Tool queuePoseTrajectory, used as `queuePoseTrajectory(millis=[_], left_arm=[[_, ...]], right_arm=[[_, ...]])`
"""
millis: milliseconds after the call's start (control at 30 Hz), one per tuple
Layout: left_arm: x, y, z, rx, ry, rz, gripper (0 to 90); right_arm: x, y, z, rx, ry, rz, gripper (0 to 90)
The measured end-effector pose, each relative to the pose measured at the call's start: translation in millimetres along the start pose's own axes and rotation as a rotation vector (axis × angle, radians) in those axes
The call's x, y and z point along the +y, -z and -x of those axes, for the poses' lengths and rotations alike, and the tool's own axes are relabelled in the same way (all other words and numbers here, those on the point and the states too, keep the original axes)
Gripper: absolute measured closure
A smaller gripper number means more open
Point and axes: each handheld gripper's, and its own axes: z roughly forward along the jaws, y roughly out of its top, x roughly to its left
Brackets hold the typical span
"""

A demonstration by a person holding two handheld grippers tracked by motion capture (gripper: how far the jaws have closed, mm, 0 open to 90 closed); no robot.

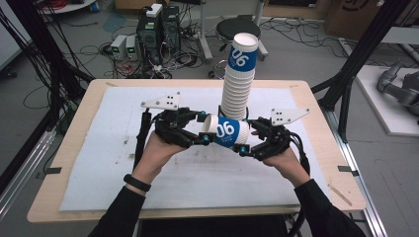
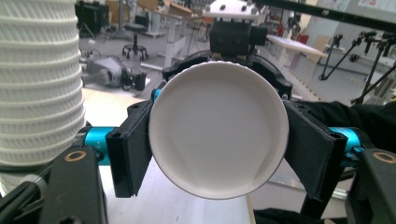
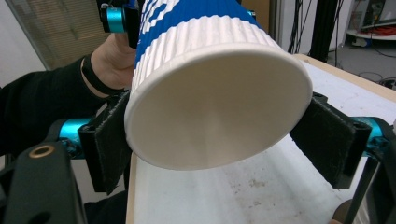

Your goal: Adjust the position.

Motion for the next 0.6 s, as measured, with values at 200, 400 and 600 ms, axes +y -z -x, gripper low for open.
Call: queuePoseTrajectory(millis=[200, 400, 600], left_arm=[[1.8, -1.7, 1.2, 0.023, -0.007, -0.067, 25.3], [4.6, -2.7, 2.5, 0.047, -0.019, -0.143, 23.0], [7.7, -1.2, 5.0, 0.041, -0.023, -0.184, 21.1]], right_arm=[[0.6, 0.9, 0.2, -0.007, 0.009, -0.024, 19.8], [0.2, 0.0, 0.0, -0.011, 0.023, -0.05, 20.5], [1.1, 0.9, -0.9, -0.021, 0.053, -0.099, 20.5]])
